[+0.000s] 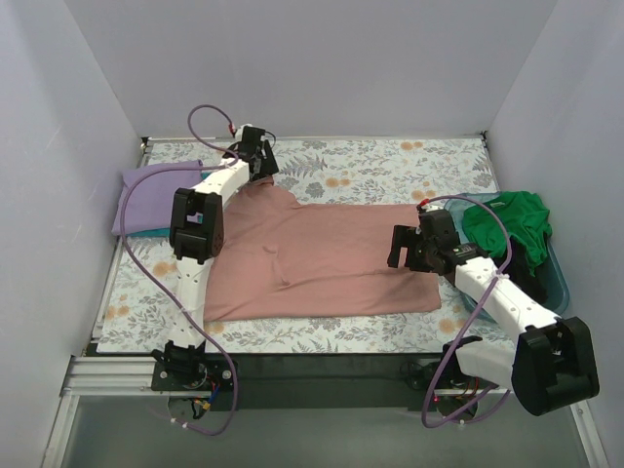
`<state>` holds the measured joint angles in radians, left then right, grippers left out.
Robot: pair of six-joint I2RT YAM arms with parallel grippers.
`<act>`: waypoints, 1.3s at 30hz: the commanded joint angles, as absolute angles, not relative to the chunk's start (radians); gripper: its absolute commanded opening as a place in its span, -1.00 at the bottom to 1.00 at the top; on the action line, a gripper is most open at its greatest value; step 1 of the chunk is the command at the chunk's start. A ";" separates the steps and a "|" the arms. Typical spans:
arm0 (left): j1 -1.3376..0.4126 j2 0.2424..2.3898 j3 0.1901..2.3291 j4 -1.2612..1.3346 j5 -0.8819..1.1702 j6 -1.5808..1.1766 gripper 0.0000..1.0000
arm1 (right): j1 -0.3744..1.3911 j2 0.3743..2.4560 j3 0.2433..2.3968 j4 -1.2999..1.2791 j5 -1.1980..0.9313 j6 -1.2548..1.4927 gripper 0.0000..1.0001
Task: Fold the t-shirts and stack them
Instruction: Fold the tshirt
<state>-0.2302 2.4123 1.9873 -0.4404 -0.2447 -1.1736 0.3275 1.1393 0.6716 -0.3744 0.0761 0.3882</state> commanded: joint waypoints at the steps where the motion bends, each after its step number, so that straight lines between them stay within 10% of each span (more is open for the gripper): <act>1: -0.285 2.353 1.993 -0.377 -0.341 -0.977 0.54 | 0.324 1.154 0.689 -0.334 0.078 0.376 0.97; 15: -0.298 2.326 1.957 -0.425 -0.347 -1.020 0.28 | 0.324 1.173 0.689 -0.330 0.078 0.370 0.97; 22: -0.318 2.330 1.965 -0.449 -0.382 -1.002 -0.19 | 0.324 1.180 0.686 -0.330 0.072 0.373 0.97; 27: -0.322 2.310 1.973 -0.471 -0.426 -1.025 -1.00 | 0.324 1.183 0.686 -0.328 0.081 0.373 0.97; 39: -0.342 2.191 1.922 -0.528 -0.551 -1.065 -1.00 | 0.324 1.299 0.859 -0.319 0.162 0.377 0.97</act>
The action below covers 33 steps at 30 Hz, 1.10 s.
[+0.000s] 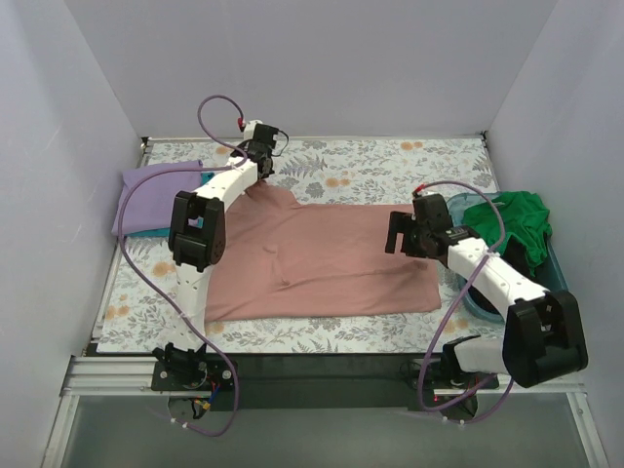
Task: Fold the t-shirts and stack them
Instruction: Fold the tshirt
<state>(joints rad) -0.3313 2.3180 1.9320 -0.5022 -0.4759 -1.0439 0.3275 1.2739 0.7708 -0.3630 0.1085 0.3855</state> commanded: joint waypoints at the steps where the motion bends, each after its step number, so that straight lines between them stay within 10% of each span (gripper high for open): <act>1: -0.342 2.186 1.918 -0.532 -0.554 -1.069 -1.00 | 0.324 1.334 0.899 -0.315 0.167 0.374 0.97; 33: -0.354 2.040 1.757 -0.701 -0.652 -1.356 -1.00 | 0.193 2.075 1.531 -0.399 0.367 0.494 0.93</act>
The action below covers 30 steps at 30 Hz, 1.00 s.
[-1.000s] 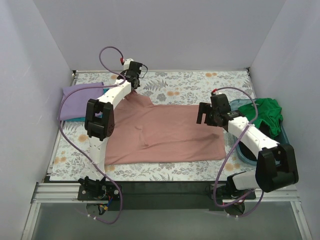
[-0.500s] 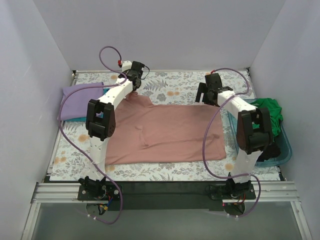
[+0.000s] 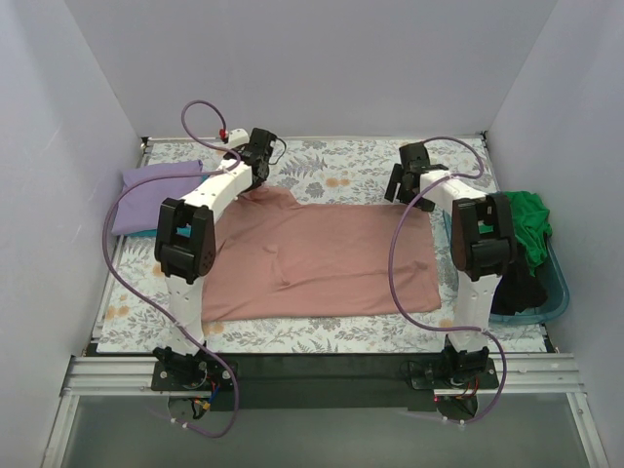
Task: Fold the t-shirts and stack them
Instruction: Fold the tshirt
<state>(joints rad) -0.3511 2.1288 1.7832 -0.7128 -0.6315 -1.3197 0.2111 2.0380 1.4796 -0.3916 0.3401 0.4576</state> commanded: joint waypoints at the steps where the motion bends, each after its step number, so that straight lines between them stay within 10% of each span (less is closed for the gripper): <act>1: -0.356 2.036 1.749 -0.703 -0.643 -1.359 -1.00 | 0.187 2.085 1.537 -0.399 0.367 0.497 0.93; 10: -0.354 1.935 1.592 -0.646 -0.617 -1.384 -1.00 | 0.169 2.149 1.543 -0.399 0.330 0.538 0.79; 30: -0.356 1.829 1.462 -0.667 -0.584 -1.469 -1.00 | 0.167 2.069 1.467 -0.400 0.360 0.549 -0.57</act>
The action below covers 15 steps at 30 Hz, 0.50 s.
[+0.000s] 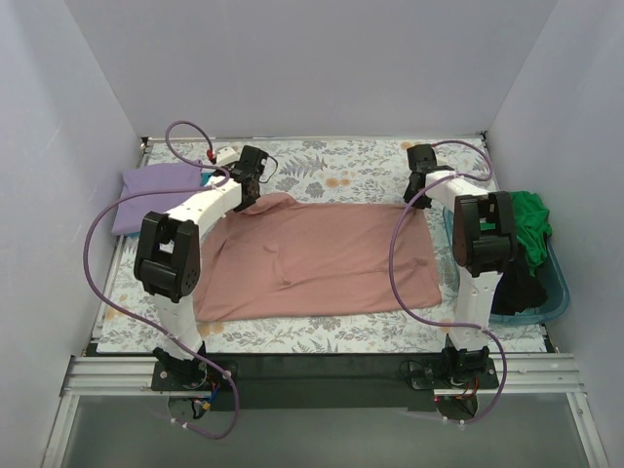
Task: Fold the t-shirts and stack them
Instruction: Fold the tshirt
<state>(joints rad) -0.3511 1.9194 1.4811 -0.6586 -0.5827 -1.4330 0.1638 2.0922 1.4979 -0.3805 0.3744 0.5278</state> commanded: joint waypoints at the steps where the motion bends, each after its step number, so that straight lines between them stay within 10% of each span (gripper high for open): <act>1: -0.354 1.825 1.459 -0.667 -0.589 -1.474 -1.00 | 0.169 2.065 1.463 -0.402 0.360 0.546 -0.64; 4: -0.354 1.813 1.457 -0.696 -0.614 -1.505 -1.00 | 0.169 2.040 1.453 -0.400 0.357 0.531 -0.97; 15: -0.354 1.671 1.332 -0.747 -0.569 -1.594 -1.00 | 0.190 1.882 1.316 -0.373 0.338 0.468 -0.97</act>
